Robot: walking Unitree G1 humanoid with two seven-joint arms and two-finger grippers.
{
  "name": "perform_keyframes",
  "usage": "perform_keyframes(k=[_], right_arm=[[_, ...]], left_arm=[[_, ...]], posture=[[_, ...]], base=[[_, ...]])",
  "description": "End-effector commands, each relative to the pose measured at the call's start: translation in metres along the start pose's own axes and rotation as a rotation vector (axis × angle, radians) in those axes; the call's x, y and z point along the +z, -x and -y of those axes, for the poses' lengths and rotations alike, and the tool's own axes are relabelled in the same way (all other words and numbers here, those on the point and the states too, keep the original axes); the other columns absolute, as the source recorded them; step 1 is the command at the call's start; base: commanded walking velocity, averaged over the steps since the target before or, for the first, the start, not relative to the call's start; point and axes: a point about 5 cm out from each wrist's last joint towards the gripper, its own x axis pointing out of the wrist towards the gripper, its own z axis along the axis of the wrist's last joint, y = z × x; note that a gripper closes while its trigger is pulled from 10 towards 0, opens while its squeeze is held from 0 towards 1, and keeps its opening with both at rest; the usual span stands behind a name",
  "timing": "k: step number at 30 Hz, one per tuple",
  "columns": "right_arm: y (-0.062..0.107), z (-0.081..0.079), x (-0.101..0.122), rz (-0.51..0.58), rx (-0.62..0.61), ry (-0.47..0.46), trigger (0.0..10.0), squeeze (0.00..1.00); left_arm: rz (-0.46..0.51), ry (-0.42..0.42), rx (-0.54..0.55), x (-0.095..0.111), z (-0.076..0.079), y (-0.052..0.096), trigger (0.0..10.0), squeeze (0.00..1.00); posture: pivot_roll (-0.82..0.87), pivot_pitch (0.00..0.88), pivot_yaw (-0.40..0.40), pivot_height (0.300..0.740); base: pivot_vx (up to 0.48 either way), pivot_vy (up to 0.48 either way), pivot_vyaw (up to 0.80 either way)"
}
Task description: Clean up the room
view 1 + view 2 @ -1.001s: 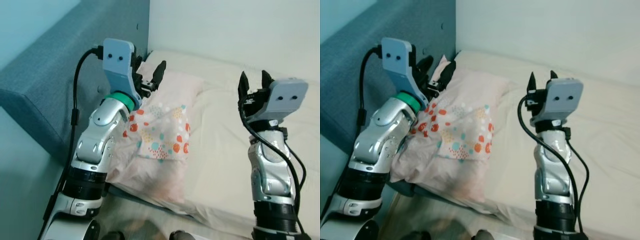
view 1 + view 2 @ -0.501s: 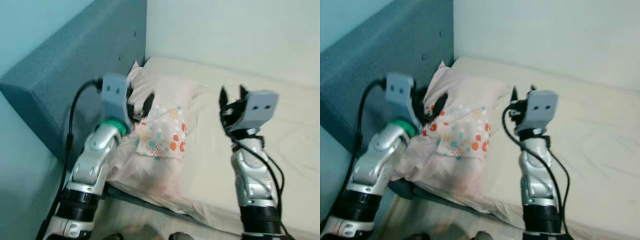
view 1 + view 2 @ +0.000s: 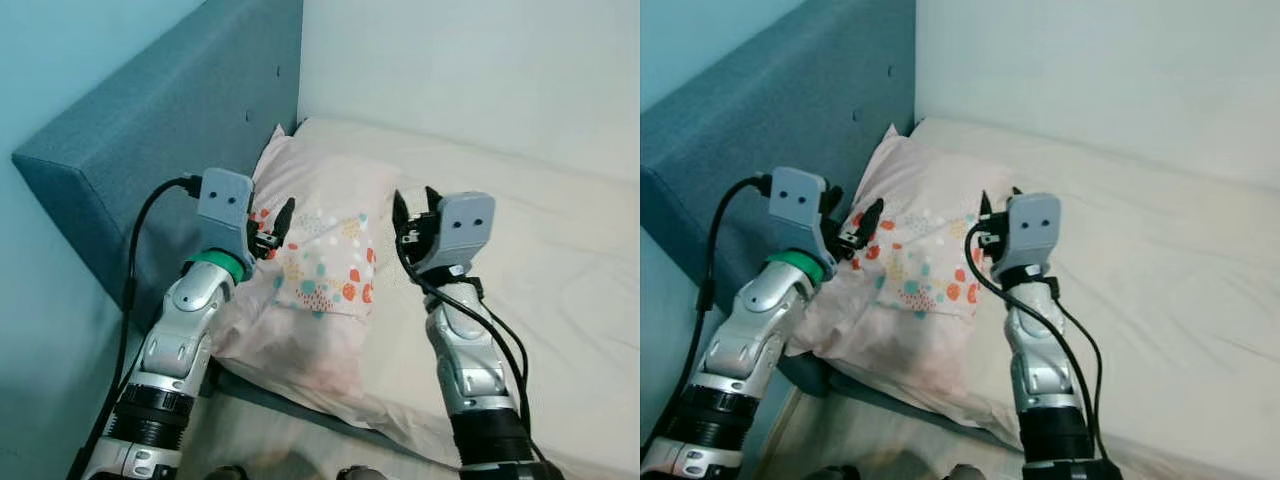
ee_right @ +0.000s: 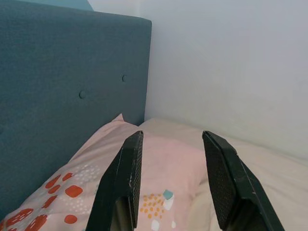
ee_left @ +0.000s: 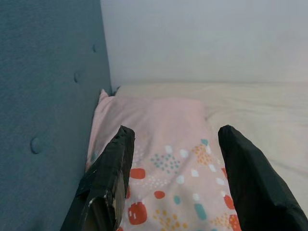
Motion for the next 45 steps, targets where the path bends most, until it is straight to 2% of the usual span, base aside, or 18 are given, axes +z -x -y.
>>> perform_keyframes(k=[1, 9, 29, 36, 45], right_arm=[[0.0012, 0.0005, -0.0030, -0.008, 0.001, 0.002, 10.0, 0.00], [0.0025, 0.0010, -0.0064, -0.009, -0.005, 0.005, 10.0, 0.00], [0.0026, 0.0043, -0.0087, -0.008, -0.014, 0.012, 10.0, 0.00], [0.0024, 0.0038, -0.0090, -0.006, -0.012, 0.011, 10.0, 0.00], [0.0036, 0.0042, -0.0094, -0.006, -0.014, 0.012, 10.0, 0.00]], left_arm=[[-0.017, -0.009, -0.011, -0.0058, 0.0026, 0.0008, 10.0, 0.00], [0.014, -0.021, -0.032, -0.0041, 0.0079, -0.0023, 10.0, 0.00], [0.015, -0.012, -0.028, -0.0059, 0.0054, -0.0039, 10.0, 0.00], [0.012, -0.008, -0.024, -0.0065, 0.0040, -0.0046, 10.0, 0.00], [0.002, 0.002, -0.021, -0.0072, 0.0031, -0.0058, 10.0, 0.00]], posture=[[-0.04, 0.049, 0.020, 0.709], [-0.05, 0.048, 0.020, 0.709], [-0.05, 0.049, 0.020, 0.709], [-0.05, 0.047, 0.021, 0.709], [-0.05, 0.045, 0.022, 0.709]], base=[[0.000, 0.000, 0.00], [0.000, -0.299, 0.00], [0.000, -0.357, 0.00], [0.000, 0.000, 0.00], [0.000, -0.363, 0.00]])
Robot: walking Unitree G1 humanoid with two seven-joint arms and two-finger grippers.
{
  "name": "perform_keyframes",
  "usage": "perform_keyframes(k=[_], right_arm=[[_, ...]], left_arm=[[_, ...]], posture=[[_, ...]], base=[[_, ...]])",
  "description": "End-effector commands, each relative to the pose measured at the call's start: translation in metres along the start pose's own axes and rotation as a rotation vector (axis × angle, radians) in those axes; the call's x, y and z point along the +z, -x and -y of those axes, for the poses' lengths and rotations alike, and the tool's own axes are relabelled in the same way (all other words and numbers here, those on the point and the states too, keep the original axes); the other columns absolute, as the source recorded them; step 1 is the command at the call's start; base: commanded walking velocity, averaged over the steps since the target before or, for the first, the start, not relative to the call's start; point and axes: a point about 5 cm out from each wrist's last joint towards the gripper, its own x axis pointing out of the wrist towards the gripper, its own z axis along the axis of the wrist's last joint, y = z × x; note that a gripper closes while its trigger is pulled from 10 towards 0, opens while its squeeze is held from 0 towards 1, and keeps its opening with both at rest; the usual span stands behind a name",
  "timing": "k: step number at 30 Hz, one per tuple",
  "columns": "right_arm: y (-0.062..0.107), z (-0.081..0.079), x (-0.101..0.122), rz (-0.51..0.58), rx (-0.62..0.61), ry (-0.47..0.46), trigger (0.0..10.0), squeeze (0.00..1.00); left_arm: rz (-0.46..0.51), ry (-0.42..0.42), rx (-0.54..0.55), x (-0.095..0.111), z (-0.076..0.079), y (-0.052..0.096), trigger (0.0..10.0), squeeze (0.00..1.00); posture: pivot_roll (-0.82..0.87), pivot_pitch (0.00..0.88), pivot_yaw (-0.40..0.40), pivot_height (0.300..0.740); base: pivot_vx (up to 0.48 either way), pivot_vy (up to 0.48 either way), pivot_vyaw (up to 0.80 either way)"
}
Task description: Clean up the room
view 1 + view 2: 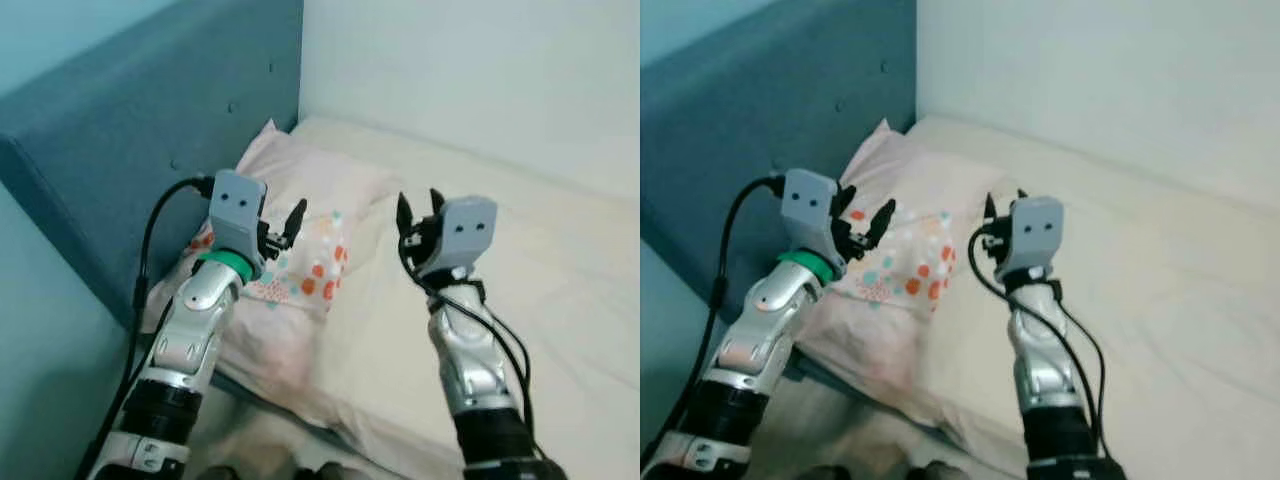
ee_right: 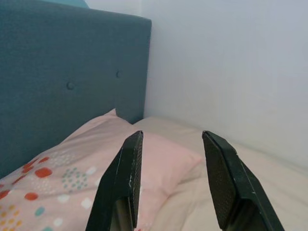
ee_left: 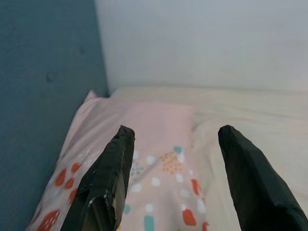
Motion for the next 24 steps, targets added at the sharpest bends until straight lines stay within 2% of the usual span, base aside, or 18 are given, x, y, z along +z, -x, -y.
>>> perform_keyframes(k=[1, 5, 15, 24], right_arm=[[0.0036, 0.0071, -0.0043, -0.016, -0.017, 0.010, 10.0, 0.00], [0.0037, 0.0076, -0.0047, -0.016, -0.018, 0.008, 10.0, 0.00], [0.0042, 0.0074, -0.0051, -0.018, -0.019, 0.007, 10.0, 0.00], [0.0047, 0.0076, -0.0056, -0.019, -0.022, 0.008, 10.0, 0.00]], left_arm=[[-0.027, 0.011, -0.011, -0.0050, 0.0037, -0.0008, 10.0, 0.00], [-0.040, 0.025, -0.007, -0.0068, 0.0034, -0.0012, 10.0, 0.00], [-0.045, 0.037, 0.004, -0.0070, 0.0003, -0.0017, 10.0, 0.00], [-0.034, 0.021, 0.002, -0.0054, 0.0009, -0.0013, 10.0, 0.00]], posture=[[-0.05, 0.045, 0.022, 0.709], [-0.05, 0.044, 0.023, 0.709], [-0.05, 0.044, 0.025, 0.709], [-0.05, 0.048, 0.027, 0.709]], base=[[0.000, 0.000, 0.00], [0.000, 0.000, 0.00], [0.000, 0.480, 0.00], [0.000, 0.000, 0.00]])
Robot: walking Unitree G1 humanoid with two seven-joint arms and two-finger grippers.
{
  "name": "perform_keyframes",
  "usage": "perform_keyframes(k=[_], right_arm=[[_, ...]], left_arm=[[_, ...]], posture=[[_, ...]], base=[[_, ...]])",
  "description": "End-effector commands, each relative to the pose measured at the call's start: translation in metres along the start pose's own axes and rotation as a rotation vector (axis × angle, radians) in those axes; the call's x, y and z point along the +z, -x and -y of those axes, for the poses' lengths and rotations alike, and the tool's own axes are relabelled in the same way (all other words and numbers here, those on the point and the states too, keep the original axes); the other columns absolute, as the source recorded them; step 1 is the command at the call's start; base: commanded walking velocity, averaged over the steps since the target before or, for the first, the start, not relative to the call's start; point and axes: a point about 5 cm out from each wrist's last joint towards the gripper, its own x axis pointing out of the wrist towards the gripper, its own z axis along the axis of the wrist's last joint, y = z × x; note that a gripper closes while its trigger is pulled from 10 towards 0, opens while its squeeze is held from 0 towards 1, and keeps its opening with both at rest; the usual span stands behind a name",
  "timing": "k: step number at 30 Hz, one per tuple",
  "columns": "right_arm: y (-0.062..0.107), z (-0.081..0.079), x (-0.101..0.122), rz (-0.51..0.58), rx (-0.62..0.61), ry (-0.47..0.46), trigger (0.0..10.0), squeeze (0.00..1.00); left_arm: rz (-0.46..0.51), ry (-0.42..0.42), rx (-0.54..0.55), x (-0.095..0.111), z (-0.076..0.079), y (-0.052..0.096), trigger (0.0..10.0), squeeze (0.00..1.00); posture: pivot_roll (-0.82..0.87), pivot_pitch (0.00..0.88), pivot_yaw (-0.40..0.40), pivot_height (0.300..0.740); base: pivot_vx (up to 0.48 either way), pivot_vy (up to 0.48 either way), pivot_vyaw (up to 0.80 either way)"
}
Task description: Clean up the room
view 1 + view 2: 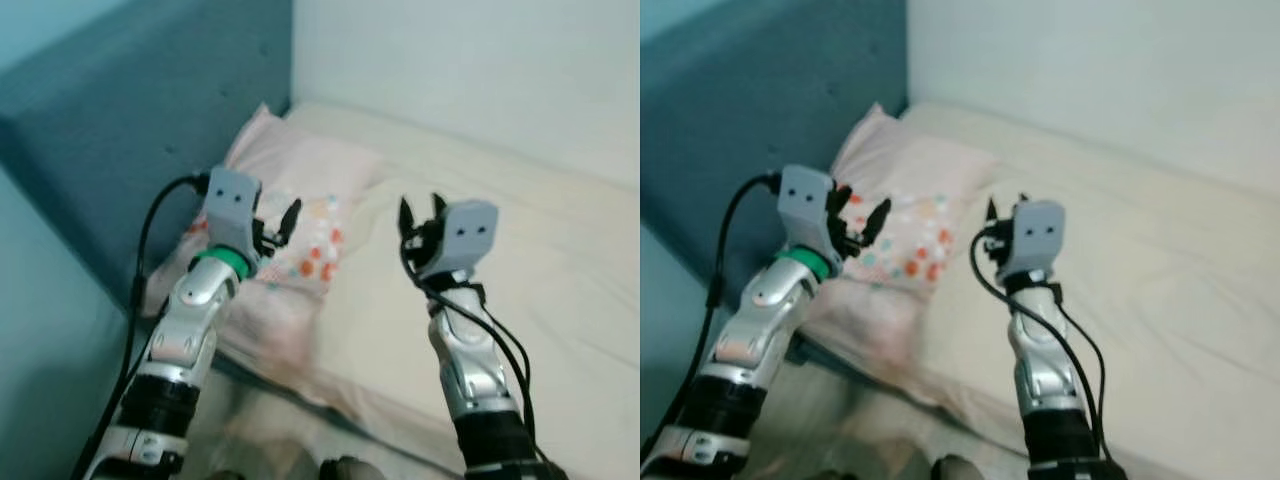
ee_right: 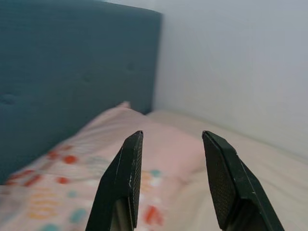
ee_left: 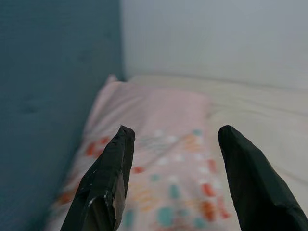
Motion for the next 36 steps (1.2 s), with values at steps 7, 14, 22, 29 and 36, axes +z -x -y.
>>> perform_keyframes(k=[7, 14, 22, 29, 36], right_arm=[[0.0027, 0.0025, -0.0039, -0.014, -0.011, 0.000, 10.0, 0.00], [0.0030, 0.0018, -0.0047, -0.020, -0.010, -0.008, 10.0, 0.00], [0.0032, 0.0023, -0.0061, -0.034, -0.015, -0.023, 10.0, 0.00], [0.0034, 0.0034, -0.0066, -0.040, -0.018, -0.026, 10.0, 0.00], [0.0033, 0.0029, -0.0072, -0.045, -0.019, -0.031, 10.0, 0.00]], left_arm=[[-0.011, -0.004, -0.019, -0.0039, 0.0055, 0.0011, 10.0, 0.00], [-0.012, -0.007, -0.024, -0.0040, 0.0063, 0.0008, 10.0, 0.00], [-0.016, -0.002, -0.027, -0.0047, 0.0074, 0.0006, 10.0, 0.00], [-0.020, 0.002, -0.029, -0.0053, 0.0081, 0.0005, 10.0, 0.00], [-0.023, 0.001, -0.029, -0.0057, 0.0078, 0.0006, 10.0, 0.00]], posture=[[-0.05, 0.050, 0.028, 0.709], [-0.05, 0.050, 0.029, 0.709], [-0.05, 0.052, 0.028, 0.709], [-0.05, 0.053, 0.028, 0.709], [-0.05, 0.053, 0.030, 0.709]], base=[[0.000, 0.000, 0.00], [0.000, 0.000, 0.00], [0.000, 0.000, -0.80], [0.000, 0.000, -0.80], [0.000, 0.000, -0.80]])
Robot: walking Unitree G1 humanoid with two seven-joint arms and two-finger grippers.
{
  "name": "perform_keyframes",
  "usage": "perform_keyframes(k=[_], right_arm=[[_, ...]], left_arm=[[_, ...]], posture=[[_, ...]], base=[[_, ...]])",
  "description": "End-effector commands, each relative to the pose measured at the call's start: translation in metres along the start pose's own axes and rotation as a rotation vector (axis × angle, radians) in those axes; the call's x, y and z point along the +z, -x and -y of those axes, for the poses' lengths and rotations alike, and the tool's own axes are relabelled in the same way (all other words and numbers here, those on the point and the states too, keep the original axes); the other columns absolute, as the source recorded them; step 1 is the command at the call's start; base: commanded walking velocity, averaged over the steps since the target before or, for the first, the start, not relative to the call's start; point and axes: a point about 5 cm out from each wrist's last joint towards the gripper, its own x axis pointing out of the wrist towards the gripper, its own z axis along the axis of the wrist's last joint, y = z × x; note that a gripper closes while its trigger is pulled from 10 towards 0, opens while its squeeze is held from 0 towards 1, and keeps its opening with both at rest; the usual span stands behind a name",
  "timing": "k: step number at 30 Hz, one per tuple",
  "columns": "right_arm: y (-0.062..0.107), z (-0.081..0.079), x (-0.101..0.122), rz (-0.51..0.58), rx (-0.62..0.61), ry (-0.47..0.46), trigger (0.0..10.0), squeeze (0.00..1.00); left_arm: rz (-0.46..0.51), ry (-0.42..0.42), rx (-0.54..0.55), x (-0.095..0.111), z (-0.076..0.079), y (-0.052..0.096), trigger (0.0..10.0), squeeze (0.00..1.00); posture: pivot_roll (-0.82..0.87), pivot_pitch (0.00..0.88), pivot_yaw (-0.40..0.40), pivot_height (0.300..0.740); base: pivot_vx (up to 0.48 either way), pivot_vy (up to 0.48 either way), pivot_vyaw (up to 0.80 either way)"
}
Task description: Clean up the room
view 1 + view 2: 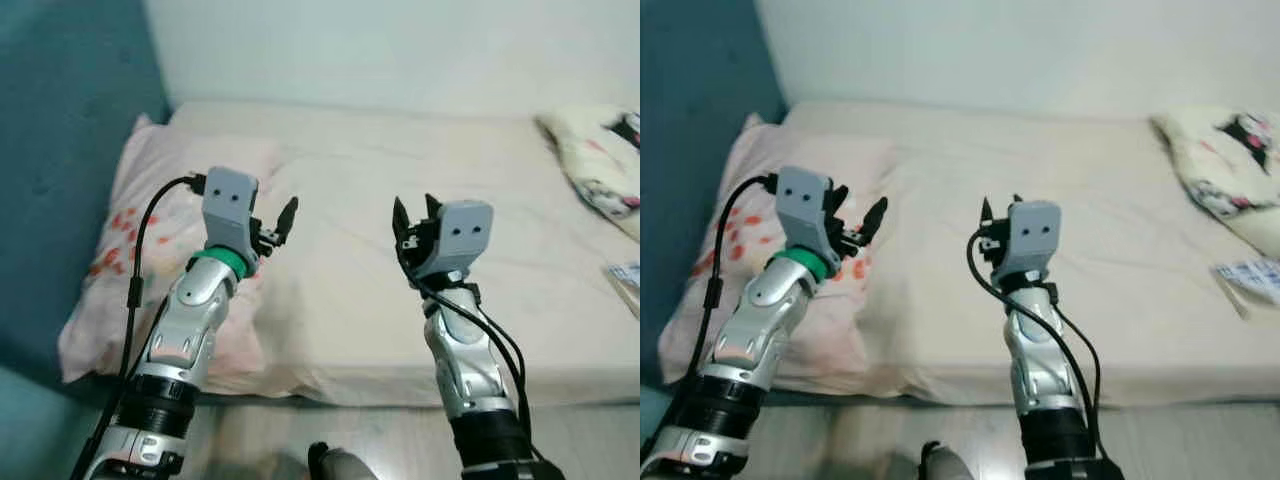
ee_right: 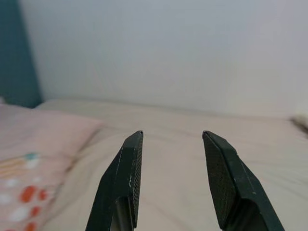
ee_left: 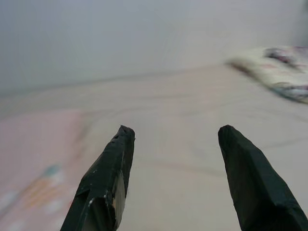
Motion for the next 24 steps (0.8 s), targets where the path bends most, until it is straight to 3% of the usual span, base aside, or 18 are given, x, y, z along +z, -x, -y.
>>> perform_keyframes(k=[1, 13, 24], right_arm=[[0.0017, -0.0007, -0.0035, -0.018, -0.003, -0.011, 10.0, 0.00], [0.0016, 0.0005, -0.0038, -0.018, -0.005, -0.001, 10.0, 0.00], [0.0004, -0.0005, -0.0034, -0.013, 0.002, 0.008, 10.0, 0.00]], left_arm=[[-0.021, -0.008, -0.004, -0.0046, 0.0000, 0.0018, 10.0, 0.00], [-0.022, -0.019, -0.010, -0.0055, 0.0004, 0.0026, 10.0, 0.00], [-0.011, -0.030, -0.018, -0.0046, 0.0008, 0.0044, 10.0, 0.00]], posture=[[-0.05, 0.054, 0.031, 0.709], [-0.05, 0.053, 0.031, 0.709], [-0.04, 0.050, 0.028, 0.709]], base=[[0.000, 0.000, -0.80], [0.000, 0.000, -0.76], [0.000, -0.363, 0.00]])
